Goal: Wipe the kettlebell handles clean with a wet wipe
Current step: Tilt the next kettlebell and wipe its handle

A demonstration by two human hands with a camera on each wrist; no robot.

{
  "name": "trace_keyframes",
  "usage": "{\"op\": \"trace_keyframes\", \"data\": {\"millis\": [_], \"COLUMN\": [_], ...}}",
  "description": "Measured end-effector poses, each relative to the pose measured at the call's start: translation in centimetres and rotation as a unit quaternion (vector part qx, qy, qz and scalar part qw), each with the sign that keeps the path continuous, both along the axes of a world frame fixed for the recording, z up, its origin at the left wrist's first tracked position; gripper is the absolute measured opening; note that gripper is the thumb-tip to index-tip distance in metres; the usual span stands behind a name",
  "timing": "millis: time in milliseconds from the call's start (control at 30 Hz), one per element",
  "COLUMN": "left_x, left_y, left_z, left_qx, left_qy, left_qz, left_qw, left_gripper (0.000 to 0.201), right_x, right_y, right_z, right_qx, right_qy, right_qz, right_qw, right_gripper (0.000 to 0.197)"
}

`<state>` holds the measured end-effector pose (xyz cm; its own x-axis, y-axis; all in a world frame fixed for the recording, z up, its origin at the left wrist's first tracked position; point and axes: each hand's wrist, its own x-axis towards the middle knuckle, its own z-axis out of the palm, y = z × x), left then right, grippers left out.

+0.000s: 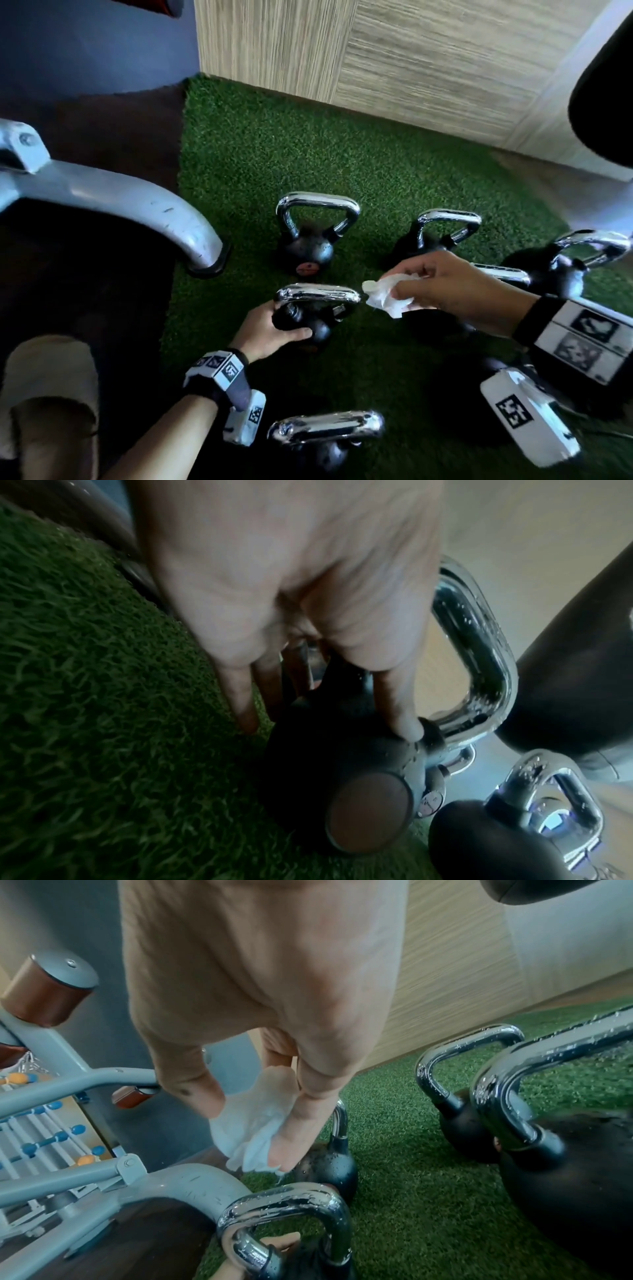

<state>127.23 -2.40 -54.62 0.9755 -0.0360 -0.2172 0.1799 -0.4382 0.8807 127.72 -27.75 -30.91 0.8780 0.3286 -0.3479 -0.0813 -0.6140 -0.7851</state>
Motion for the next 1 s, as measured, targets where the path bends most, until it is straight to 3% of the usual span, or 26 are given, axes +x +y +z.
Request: {"op": "trace_keyframes", "data": {"millis": [100,200,300,433,733,900,1000], "left_x": [0.1,0.2,0.4,0.5,0.4,0.4,0.2], "left_y": [0.1,0.4,0.5,0.7,0.5,0.6,0.4], "left_z": [0.1,-0.7,-1.3,-2.2,-2.3,-2.1,-1.9], "left_qx": [-0.004,-0.006,-0.015,-0.021,-0.036,-0.05,-0.061], "left_qy": [-0.003,-0.012,-0.011,-0.012,-0.021,-0.014,-0.024], "left_qz": [0.012,0.036,0.039,0.041,0.034,0.036,0.034], "left_qw": [1.0,0.999,0.999,0.999,0.999,0.998,0.997], "left_gripper": [0.034,0.023,0.026,0.027,0.03,0.031,0.028], "right_x": [-0.1,-0.5,-0.6,0.5,2.1,2.4,2.6], "right_y": [-0.6,-1.3,-1.1,0.9,5.6,6.3,4.8], "right_z": [1.0,1.3,0.4,-3.4,-8.5,-9.8,-9.5], "right_qx": [0.013,-0.026,-0.082,-0.046,-0.06,-0.157,-0.179], "right_qy": [0.018,-0.024,-0.074,-0.112,-0.283,-0.299,-0.283], "right_qz": [-0.001,-0.005,-0.012,-0.055,0.005,0.118,0.076], "right_qw": [1.0,0.999,0.994,0.991,0.957,0.934,0.939], "right_gripper": [0.014,0.009,0.009,0.014,0.024,0.012,0.009]}}
